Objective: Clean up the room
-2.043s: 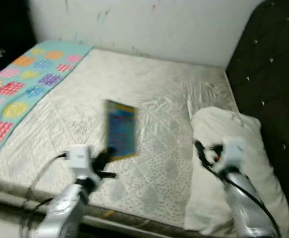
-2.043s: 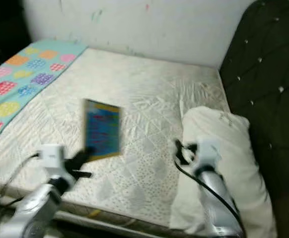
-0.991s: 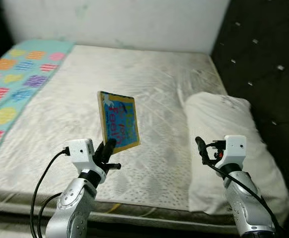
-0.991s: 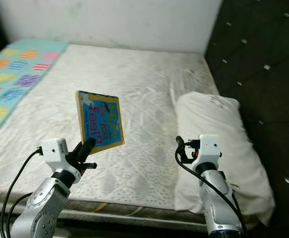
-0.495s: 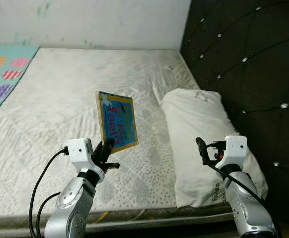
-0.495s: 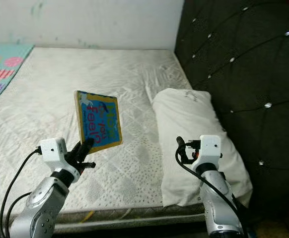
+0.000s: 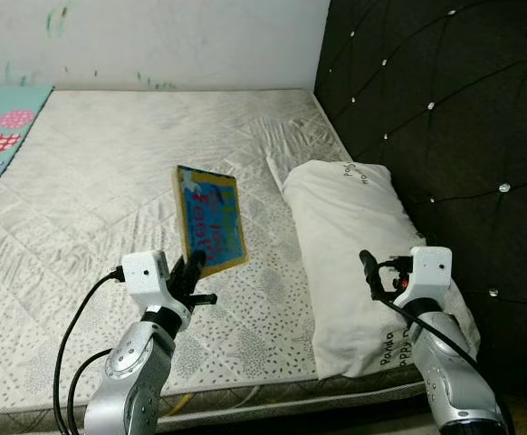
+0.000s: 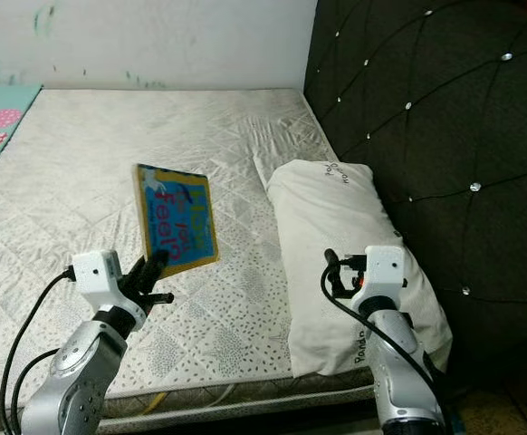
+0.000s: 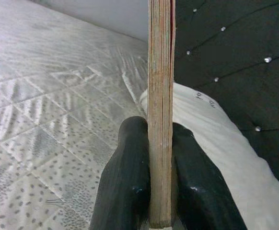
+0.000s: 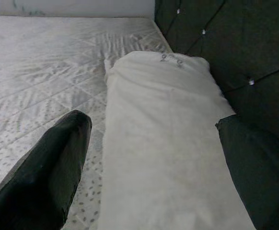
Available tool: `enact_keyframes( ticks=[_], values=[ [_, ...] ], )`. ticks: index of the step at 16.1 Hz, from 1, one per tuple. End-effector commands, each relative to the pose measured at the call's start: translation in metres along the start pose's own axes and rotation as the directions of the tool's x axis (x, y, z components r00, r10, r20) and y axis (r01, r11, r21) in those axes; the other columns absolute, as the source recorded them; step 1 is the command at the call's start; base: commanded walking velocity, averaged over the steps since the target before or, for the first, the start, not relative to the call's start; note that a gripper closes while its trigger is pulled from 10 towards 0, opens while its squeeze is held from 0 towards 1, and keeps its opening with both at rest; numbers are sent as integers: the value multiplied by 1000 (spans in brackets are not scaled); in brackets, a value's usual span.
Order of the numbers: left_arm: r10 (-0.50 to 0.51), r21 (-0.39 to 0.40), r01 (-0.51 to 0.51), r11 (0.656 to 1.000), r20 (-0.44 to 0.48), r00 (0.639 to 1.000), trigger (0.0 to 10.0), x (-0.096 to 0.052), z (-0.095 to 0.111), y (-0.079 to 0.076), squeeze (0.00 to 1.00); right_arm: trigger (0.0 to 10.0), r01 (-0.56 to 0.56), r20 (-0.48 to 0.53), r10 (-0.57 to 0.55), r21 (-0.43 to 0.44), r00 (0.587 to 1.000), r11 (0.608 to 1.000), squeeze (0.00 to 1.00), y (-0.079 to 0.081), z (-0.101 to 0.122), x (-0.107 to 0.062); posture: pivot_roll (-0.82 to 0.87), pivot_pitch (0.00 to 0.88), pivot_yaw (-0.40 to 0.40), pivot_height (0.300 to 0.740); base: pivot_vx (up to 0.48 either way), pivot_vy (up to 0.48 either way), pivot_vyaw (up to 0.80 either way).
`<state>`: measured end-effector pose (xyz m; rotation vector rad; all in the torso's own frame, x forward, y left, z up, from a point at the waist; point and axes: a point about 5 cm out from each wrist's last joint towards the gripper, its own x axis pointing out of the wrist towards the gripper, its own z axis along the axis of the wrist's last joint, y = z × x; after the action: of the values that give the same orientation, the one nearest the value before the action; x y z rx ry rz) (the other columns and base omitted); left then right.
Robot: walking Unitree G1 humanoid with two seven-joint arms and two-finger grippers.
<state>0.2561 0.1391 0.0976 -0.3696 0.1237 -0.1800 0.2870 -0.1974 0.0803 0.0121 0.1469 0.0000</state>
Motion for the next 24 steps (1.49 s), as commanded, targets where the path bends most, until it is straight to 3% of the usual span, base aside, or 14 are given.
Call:
enact_keyframes(
  ticks=[1,5,13,21,24],
  values=[
    [6,10,-6,1000,49,999,10000,-1,9,2,0,10000,17,10,-17,-1,1000,1000,0,-6,3,1,-73,0,-26,740,0,0,-800],
    [80,-3,-79,997,45,996,10000,-13,8,19,0,10000,17,16,-17,5,1000,1000,0,-6,4,2,-60,0,-33,740,0,0,-200],
    [140,-21,-139,990,60,988,10000,-23,10,32,0,10000,-30,25,29,20,999,999,0,0,6,5,-50,0,-38,740,0,0,0],
    [38,-55,-36,998,37,999,10000,-10,11,25,0,10000,-19,17,19,20,1000,1000,0,-4,4,2,-65,0,-37,740,0,0,0],
    [15,-58,-13,998,33,999,10000,-10,8,18,0,10000,-14,16,14,21,1000,1000,0,-5,4,2,-70,0,-34,740,0,0,-610]
  ],
)
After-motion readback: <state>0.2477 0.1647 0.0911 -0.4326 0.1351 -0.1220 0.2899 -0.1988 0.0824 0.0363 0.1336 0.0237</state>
